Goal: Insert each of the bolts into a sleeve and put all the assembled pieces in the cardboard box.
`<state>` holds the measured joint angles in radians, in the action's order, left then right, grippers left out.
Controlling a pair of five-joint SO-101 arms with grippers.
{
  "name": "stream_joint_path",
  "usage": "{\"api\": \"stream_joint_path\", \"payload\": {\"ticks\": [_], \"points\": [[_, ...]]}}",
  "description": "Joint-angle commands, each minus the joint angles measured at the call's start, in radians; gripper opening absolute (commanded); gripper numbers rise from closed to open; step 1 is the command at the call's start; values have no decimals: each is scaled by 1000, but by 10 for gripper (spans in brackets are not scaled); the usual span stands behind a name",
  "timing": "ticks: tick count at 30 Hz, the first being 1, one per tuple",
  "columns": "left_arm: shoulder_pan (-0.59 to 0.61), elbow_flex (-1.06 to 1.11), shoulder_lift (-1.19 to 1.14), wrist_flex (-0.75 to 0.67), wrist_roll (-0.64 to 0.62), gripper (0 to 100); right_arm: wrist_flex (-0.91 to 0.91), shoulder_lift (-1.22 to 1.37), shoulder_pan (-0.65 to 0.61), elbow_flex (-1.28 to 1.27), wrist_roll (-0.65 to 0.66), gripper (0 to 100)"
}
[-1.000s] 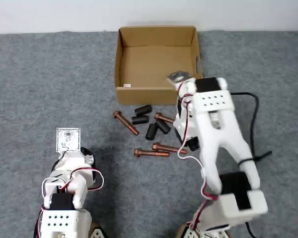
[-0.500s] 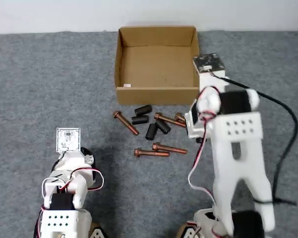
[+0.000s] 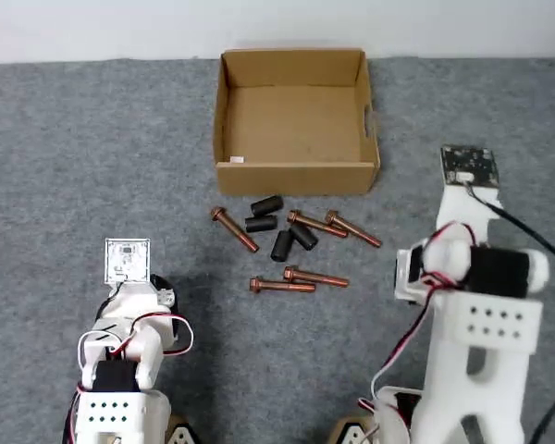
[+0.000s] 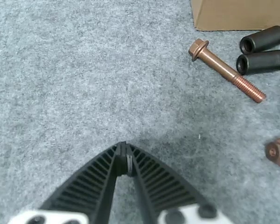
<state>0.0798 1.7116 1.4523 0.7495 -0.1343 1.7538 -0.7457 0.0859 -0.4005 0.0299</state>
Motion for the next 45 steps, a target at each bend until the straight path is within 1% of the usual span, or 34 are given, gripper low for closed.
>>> {"api": "stream_joint_path", "payload": {"ticks": [1,3,8,11,14,17,21,24,28,33,35,40,45], "points": [[-54,-22,6,-23,43,7,38,-76,16,-17,-8,9],[-87,-30,6,-20,89,7,38,-96,16,-21,-8,9],[-110,-151,-2,-5,63,7,38,-108,16,-21,-8,9],[-144,-286,-6,86,63,7,38,-108,16,-21,-8,9],[-215,-414,-72,180,51,7,38,-108,16,-23,-8,9],[-235,-559,-232,229,-11,7,24,-110,16,-54,-9,9],[-241,-765,-516,276,-61,7,22,-114,16,-104,-9,9],[-241,-886,-709,296,-130,7,18,-117,16,-114,-9,9],[-242,-1013,-939,279,-207,7,18,-117,16,-114,-9,9],[-253,-1185,-1175,264,-339,10,18,-117,16,-114,-9,9],[-253,-1254,-1257,279,-371,42,18,-117,16,-114,-9,9],[-253,-1455,-1444,394,-459,190,18,-117,16,-114,-9,9],[-253,-1626,-1633,465,-468,205,18,-117,16,-114,-9,9]]}}
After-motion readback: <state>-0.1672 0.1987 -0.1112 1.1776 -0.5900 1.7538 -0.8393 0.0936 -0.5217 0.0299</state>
